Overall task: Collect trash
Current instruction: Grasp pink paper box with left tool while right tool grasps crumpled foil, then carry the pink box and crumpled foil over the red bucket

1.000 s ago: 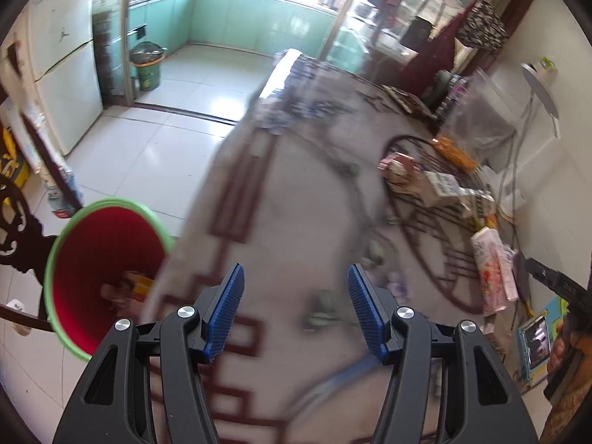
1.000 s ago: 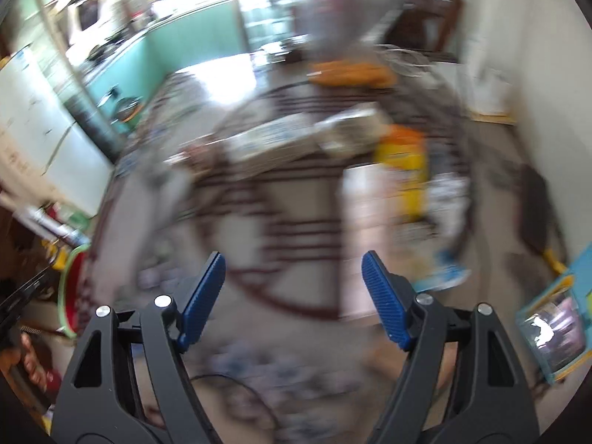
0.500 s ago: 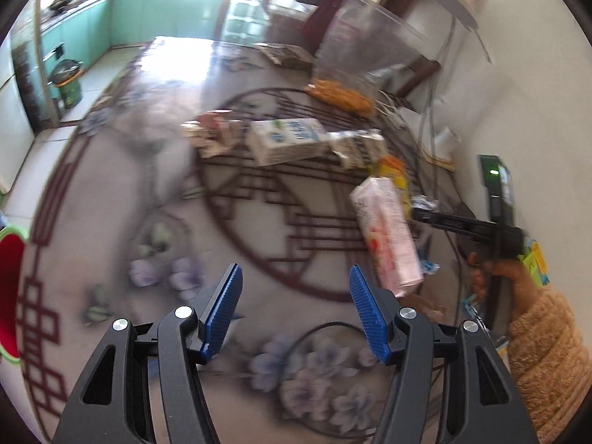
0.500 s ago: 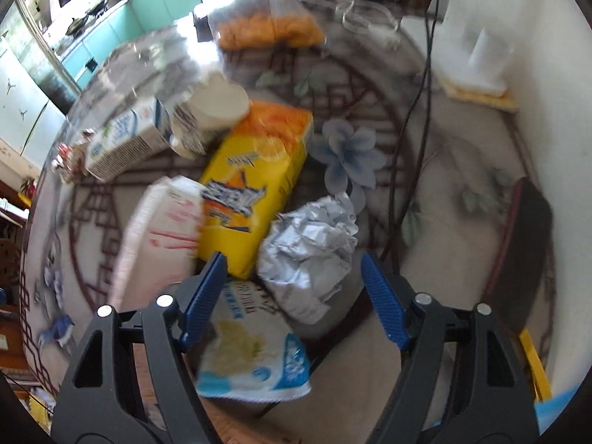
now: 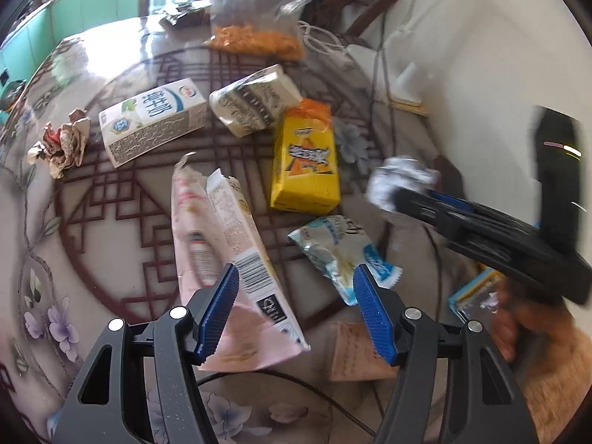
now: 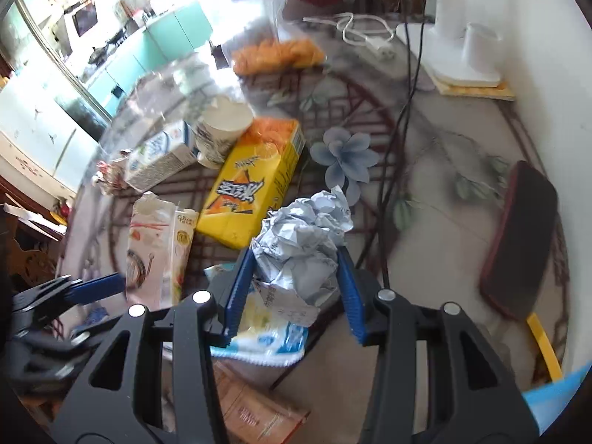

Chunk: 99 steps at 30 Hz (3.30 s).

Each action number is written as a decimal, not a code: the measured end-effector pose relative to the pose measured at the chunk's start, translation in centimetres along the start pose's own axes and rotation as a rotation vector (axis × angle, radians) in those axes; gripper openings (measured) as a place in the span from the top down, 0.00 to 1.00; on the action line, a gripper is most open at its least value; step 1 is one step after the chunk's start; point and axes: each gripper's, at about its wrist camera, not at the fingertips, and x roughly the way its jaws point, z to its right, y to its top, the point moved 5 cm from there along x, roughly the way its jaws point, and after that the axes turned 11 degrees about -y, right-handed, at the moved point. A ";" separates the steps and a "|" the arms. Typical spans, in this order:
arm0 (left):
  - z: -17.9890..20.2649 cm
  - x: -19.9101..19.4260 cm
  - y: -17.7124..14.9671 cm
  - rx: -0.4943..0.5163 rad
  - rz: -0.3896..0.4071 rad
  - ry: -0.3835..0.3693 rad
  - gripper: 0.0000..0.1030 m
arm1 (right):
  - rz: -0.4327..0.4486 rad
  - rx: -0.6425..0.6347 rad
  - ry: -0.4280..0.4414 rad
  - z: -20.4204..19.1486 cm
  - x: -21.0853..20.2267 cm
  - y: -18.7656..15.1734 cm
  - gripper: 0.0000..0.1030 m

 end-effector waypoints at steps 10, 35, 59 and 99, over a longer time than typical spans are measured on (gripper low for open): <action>-3.8 1.8 0.6 -0.085 -0.037 0.072 0.40 | 0.010 0.027 0.068 -1.0 -1.7 -1.8 0.57; -6.5 -7.6 -1.6 -0.069 0.129 0.107 0.77 | 0.075 -0.085 0.145 -8.8 -4.9 -1.4 0.57; -12.6 -16.9 -5.6 -0.191 0.286 0.196 0.77 | 0.085 -0.247 0.210 -18.6 -6.8 -2.7 0.57; -30.5 -31.9 -15.0 -0.446 0.467 0.355 0.77 | 0.119 -0.554 0.357 -42.8 -10.5 -7.0 0.57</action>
